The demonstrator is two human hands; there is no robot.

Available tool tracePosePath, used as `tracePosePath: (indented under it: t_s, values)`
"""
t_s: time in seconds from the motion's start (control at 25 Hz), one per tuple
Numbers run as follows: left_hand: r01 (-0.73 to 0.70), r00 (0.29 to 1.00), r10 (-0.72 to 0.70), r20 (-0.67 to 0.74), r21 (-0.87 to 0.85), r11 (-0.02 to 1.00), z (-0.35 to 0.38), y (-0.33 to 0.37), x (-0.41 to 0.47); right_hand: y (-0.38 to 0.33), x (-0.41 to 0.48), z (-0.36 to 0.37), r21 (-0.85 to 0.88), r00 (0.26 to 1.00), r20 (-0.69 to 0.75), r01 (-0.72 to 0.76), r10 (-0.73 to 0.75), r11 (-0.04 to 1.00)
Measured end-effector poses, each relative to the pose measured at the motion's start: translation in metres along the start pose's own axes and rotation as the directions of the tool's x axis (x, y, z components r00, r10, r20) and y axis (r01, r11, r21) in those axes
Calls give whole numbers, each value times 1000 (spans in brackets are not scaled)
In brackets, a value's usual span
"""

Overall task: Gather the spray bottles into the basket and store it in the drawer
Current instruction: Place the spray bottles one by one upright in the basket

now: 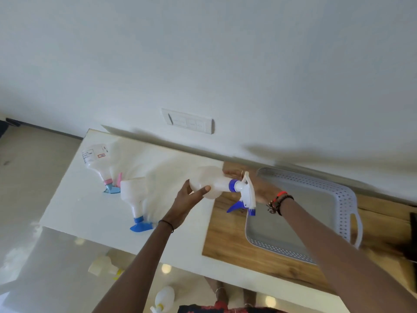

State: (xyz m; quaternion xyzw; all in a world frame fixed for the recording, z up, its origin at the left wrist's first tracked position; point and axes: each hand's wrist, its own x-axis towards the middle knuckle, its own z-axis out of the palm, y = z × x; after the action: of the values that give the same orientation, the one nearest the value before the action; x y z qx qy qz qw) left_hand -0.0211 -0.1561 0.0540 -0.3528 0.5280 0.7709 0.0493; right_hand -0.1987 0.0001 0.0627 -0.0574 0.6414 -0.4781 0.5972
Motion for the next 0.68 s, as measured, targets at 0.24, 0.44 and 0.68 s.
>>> tracePosePath:
  t_s: [0.24,0.44,0.68]
  values:
    - [80,985,-75,155,-29,996,82,6,-4,27,-85,-27,514,1000,18,3,-15,858]
    - [-72,992,42,117,263,962,138,-1,3,49,-111,-65,577,990,-138,59,25,815]
    - [-96,992,122,-13,526,845,188,-15,19,73,-112,-97,582,979,-201,93,33,808]
